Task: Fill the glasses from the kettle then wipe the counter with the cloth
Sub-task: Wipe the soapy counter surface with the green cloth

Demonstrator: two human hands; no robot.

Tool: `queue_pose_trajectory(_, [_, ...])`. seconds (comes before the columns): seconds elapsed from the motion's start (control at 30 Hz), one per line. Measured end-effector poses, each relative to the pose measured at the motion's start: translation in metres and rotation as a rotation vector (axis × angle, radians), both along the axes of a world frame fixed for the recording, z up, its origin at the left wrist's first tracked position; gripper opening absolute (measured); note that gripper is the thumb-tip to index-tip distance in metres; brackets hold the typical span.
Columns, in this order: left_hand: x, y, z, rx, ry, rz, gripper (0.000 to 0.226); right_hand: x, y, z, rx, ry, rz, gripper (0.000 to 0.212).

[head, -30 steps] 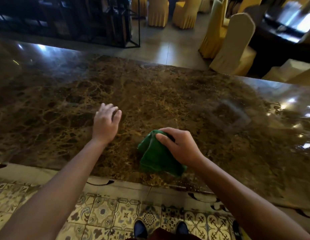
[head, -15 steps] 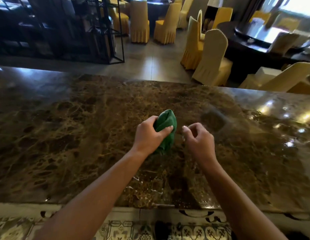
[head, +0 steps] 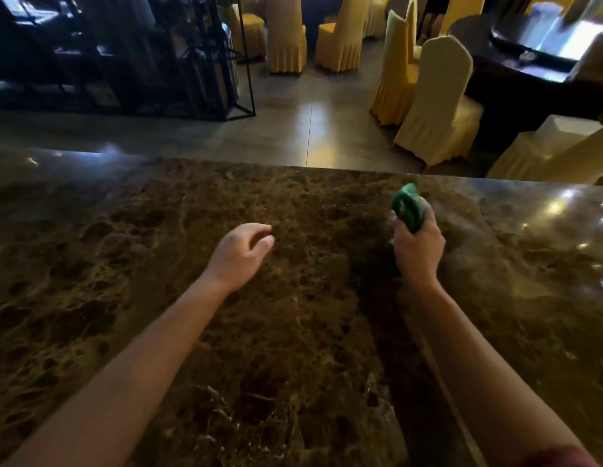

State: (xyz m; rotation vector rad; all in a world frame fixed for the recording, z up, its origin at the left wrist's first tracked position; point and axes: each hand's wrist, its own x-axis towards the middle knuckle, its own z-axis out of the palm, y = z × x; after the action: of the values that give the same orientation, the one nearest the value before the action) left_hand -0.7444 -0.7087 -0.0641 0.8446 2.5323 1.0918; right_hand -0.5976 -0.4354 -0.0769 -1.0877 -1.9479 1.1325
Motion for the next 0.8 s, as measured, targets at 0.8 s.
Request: queue_pose_trajectory(0.8, [-0.078,-0.209,-0.088,-0.466,0.255,0.669,0.053,-0.183,-0.169,-0.057,0.494,-0.383,0.742,0.061])
